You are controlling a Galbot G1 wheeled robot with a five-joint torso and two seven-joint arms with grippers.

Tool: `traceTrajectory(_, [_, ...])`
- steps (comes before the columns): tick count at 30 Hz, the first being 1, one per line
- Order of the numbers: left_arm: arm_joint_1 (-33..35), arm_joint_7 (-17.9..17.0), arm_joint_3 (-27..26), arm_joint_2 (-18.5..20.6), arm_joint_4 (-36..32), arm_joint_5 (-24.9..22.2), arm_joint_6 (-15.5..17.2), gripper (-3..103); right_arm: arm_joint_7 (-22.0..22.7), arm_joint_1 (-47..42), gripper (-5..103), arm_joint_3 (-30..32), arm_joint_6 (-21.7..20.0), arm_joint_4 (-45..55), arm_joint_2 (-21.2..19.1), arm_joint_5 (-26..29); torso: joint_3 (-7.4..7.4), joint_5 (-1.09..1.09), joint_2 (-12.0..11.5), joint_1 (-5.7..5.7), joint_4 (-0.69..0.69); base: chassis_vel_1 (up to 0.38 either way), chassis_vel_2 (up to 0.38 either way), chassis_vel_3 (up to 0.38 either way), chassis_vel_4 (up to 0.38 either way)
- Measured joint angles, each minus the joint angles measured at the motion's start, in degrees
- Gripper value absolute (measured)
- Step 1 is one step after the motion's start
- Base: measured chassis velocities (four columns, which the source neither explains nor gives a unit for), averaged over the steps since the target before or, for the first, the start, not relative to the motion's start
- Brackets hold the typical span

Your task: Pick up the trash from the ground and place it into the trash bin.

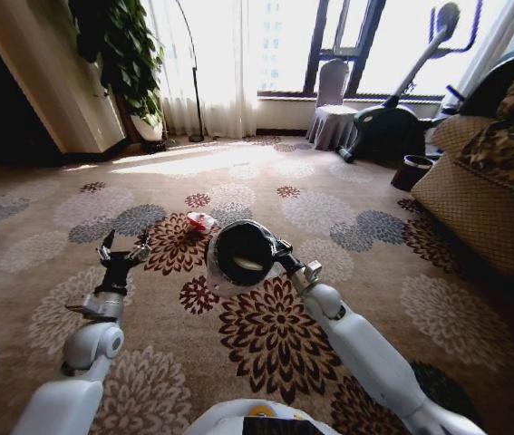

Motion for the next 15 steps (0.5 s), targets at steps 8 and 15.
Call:
traceTrajectory(8, [-3.7, 1.1, 2.6, -0.6, 8.7, 0.3, -0.5, 98, 0.0, -4.1, 0, 2.4, 0.9, 4.9, -2.0, -0.7, -0.01, 0.04, 0.0, -0.01, -0.03, -0.053, 0.043, 0.044, -0.050])
traceTrajectory(15, [-7.3, 2.4, 4.3, 2.3, 12.4, -1.4, 0.2, 99, 0.0, -5.0, 0, 2.9, 1.5, 5.4, -1.8, -0.9, 0.00, 0.03, 0.0, 0.00, -0.02, -0.198, 0.185, 0.197, -0.192])
